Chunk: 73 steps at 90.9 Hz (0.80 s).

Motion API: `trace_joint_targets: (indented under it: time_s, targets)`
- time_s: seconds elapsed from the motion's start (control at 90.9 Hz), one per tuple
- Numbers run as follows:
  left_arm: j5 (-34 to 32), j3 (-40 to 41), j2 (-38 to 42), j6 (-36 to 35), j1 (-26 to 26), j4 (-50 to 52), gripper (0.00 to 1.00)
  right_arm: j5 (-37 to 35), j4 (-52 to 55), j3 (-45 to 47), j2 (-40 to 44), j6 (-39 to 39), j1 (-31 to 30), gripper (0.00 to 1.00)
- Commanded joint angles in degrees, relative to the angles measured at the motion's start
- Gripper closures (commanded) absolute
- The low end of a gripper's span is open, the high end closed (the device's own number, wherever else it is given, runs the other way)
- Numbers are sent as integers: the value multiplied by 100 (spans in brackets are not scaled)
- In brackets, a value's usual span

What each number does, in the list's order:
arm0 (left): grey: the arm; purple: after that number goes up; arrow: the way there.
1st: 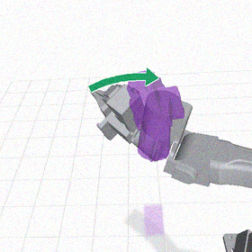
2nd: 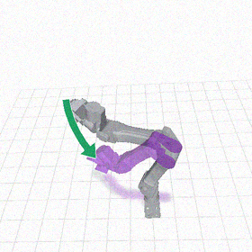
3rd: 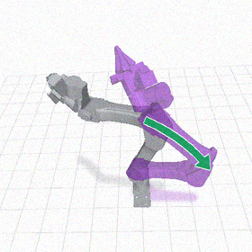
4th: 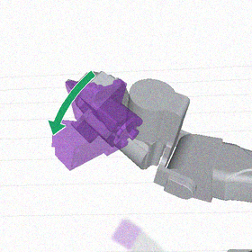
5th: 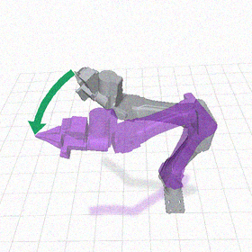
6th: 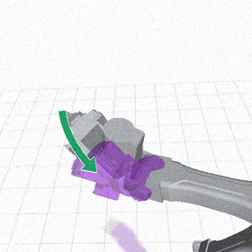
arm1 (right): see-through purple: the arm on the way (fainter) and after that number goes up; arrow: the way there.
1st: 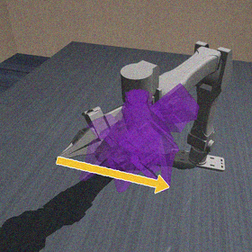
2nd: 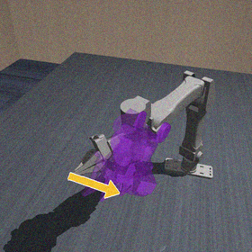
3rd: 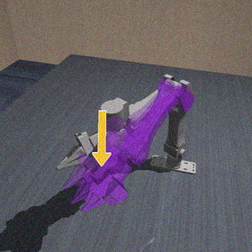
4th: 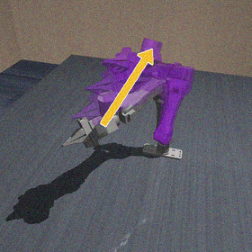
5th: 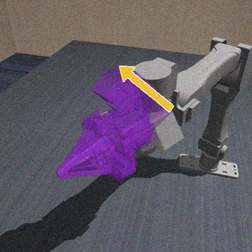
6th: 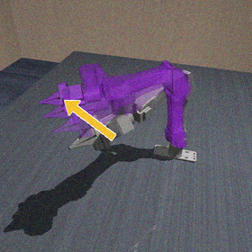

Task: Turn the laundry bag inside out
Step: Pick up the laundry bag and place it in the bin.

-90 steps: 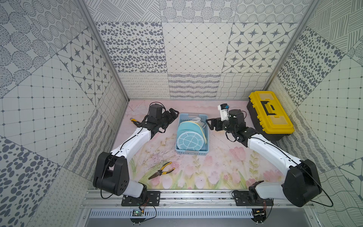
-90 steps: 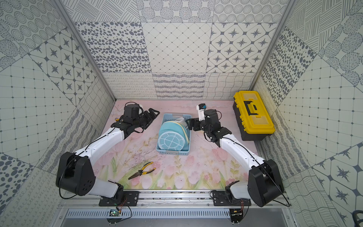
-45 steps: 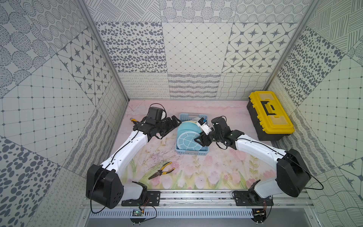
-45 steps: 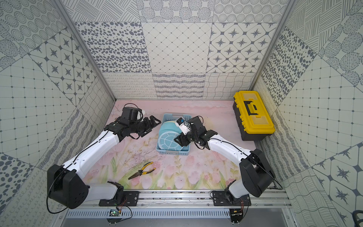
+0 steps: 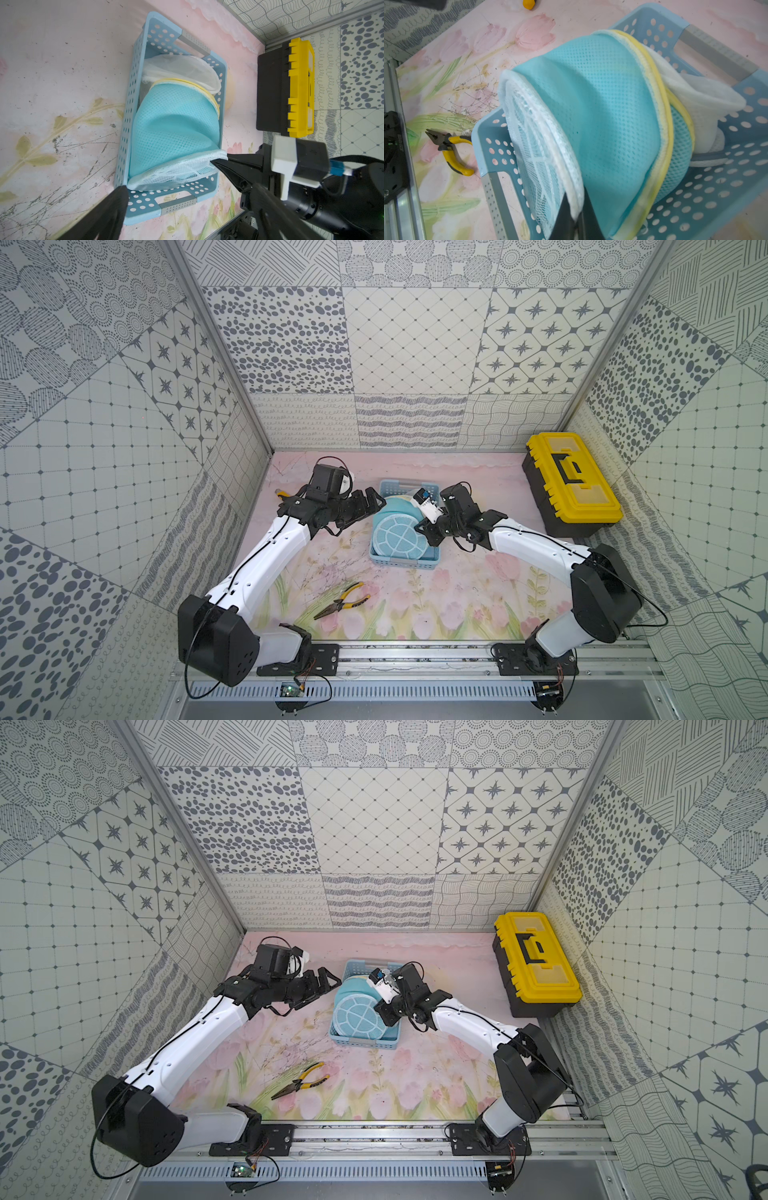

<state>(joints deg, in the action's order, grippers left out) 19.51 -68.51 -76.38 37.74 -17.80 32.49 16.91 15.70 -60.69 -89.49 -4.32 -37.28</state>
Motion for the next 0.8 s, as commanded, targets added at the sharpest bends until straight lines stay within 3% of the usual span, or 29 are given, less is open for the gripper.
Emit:
trace_joint_targets:
  time_s: [0.0, 0.143, 0.275, 0.528, 0.616, 0.792]
  targets:
    - [103, -230, -35, -829, -278, 374, 3, -1, 31, -312, 353, 66, 17, 100]
    - [-609, -663, -160, -1507, -812, 593, 3, 598, 324, -477, 702, 155, 253, 100]
    - [-1119, -977, -348, -1763, -873, 744, 4, 1034, 448, -543, 949, 241, 469, 100]
    - [-990, -1234, -619, -1794, -913, 731, 22, 1534, 628, -662, 1106, 251, 622, 100]
    - [-854, -1253, -624, -1740, -957, 685, 32, 1530, 636, -681, 1071, 271, 647, 100]
    - [-759, -1385, -652, -1598, -1096, 755, 71, 1401, 635, -823, 977, 358, 739, 100]
